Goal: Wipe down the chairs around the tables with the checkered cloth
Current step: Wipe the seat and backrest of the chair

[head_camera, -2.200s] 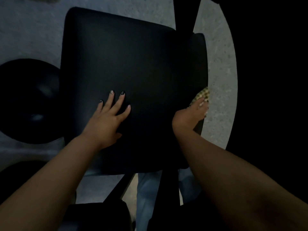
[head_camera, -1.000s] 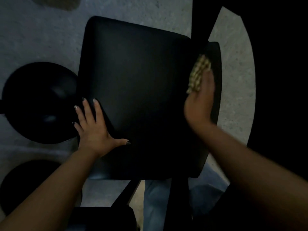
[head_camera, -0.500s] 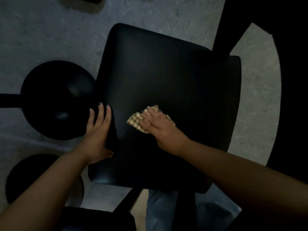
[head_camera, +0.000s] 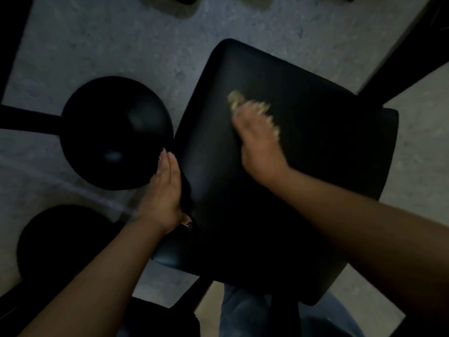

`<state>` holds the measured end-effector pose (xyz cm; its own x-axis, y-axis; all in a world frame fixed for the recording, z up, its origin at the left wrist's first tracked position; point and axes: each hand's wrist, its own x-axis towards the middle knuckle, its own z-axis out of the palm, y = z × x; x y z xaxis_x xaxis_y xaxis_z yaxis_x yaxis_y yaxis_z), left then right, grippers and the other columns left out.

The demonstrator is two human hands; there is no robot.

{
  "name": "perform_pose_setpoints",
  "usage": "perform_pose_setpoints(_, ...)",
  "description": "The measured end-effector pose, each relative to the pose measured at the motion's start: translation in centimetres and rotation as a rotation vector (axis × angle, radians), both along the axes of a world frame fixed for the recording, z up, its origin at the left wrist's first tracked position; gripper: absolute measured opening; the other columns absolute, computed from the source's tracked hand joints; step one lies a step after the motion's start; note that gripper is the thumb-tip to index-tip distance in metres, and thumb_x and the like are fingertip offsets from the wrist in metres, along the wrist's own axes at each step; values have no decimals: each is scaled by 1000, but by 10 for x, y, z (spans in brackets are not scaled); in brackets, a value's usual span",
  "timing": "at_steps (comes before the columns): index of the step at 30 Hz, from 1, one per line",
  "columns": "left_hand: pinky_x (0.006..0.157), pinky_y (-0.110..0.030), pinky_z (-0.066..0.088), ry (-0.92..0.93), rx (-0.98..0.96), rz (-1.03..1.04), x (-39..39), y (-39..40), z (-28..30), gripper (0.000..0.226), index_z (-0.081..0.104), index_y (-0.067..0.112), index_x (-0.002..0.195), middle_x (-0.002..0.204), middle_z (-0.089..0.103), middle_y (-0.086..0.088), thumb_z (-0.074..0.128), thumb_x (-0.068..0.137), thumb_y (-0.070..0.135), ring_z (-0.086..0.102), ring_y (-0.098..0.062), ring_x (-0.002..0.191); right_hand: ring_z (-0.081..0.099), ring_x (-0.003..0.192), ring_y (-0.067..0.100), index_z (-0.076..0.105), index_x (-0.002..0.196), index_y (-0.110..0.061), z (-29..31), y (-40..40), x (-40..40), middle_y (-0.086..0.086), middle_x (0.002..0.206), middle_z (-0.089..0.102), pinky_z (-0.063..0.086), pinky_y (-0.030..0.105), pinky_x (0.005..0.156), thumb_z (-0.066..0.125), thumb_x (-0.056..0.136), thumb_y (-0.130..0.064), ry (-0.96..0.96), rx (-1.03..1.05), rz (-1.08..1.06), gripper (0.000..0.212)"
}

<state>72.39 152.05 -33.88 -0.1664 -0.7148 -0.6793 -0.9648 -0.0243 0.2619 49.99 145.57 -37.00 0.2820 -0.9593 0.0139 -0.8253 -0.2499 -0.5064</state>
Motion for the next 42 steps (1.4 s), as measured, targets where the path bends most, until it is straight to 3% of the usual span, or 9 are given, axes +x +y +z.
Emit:
perform_pose_setpoints(5,120,-32,10,-70,58,2,-7,-3,-1,148,-32,-1,142,151,-38,-18,89,62,26,-21,-29,145,47,118,56,60,115,15,15,16,11,37,125,53,39,67,96,58,66,25,-61,132,504,50)
perform_pose_setpoints(11,118,-34,12,-215,94,-57,-19,-6,4,140,-30,-8,140,150,-34,-27,85,68,26,-18,-37,145,30,138,34,40,140,1,6,-123,-19,21,149,33,18,32,116,40,91,1,16,159,-151,50)
perform_pose_setpoints(15,118,-35,16,-245,110,-72,-20,-6,5,143,-30,-8,140,150,-34,-27,87,66,28,-18,-37,145,39,131,29,45,137,-4,-1,-141,19,15,142,42,31,37,109,38,90,-5,108,147,-267,47)
perform_pose_setpoints(21,118,-35,3,-235,175,-77,-19,-10,5,143,-28,-9,141,151,-30,-28,87,64,29,-21,-39,144,36,135,40,54,132,-4,4,-21,78,23,141,46,21,47,114,49,91,-5,46,223,506,41)
perform_pose_setpoints(24,119,-35,8,-232,183,-49,-19,-9,5,144,-27,-6,142,151,-32,-26,88,64,29,-23,-36,144,43,127,49,57,123,9,7,17,65,30,131,52,26,56,110,62,80,7,-30,175,579,43)
perform_pose_setpoints(28,118,-34,7,-226,150,-67,-20,-7,7,150,-33,-7,138,148,-39,-25,90,61,30,-23,-37,143,50,118,53,62,115,13,2,-16,-12,35,124,54,37,64,100,60,77,15,-9,36,280,38)
perform_pose_setpoints(33,118,-35,4,-213,145,-77,-20,-7,10,148,-30,-8,140,149,-35,-28,90,61,28,-20,-39,144,25,142,33,41,142,-2,1,-53,-116,21,152,28,8,21,115,40,88,5,57,137,-395,55)
perform_pose_setpoints(35,118,-35,6,-202,140,-62,-20,-7,11,147,-29,-8,140,149,-35,-27,91,61,24,-19,-39,144,23,143,34,40,142,-1,-2,-37,-101,22,152,27,7,24,117,40,86,5,72,131,-430,57)
perform_pose_setpoints(42,120,-37,7,-181,155,-43,-20,-9,13,154,-29,-6,141,150,-36,-25,94,55,27,-19,-37,145,50,121,47,60,120,10,-3,115,-4,31,127,54,36,55,107,49,88,8,-64,46,267,34)
